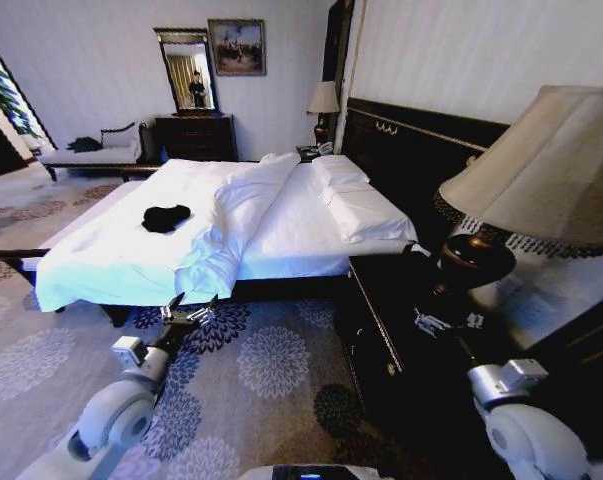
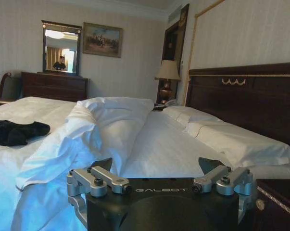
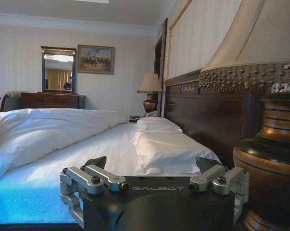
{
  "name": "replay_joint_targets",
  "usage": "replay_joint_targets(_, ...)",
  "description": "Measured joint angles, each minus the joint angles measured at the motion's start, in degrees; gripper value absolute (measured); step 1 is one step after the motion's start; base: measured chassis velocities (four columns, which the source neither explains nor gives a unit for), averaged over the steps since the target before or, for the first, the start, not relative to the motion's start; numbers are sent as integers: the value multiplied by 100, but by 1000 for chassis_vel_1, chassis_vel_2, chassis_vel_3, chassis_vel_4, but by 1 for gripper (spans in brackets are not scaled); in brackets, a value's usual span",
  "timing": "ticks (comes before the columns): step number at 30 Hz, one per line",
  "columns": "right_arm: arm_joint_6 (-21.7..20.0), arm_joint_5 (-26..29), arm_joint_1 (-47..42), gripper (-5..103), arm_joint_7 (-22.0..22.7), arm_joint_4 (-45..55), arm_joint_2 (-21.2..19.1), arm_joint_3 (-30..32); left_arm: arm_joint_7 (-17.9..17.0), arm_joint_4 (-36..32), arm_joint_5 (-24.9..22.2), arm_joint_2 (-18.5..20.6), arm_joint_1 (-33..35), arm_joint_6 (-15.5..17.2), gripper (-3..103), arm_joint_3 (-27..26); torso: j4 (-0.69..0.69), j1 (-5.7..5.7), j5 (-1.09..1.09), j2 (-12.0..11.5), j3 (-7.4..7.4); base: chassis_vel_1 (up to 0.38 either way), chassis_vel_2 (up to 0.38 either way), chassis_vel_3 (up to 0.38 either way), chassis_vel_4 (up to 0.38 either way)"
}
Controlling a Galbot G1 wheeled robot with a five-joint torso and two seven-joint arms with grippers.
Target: Fold the clothes on the bed.
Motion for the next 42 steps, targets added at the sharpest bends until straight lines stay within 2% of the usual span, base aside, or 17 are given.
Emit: replay_joint_targets(42,26,-120,-58,100,71,5,189,-62,29,-190,169,-145,260,-54,100,-58,1,1,1,-2,0,-129,125,130,-132)
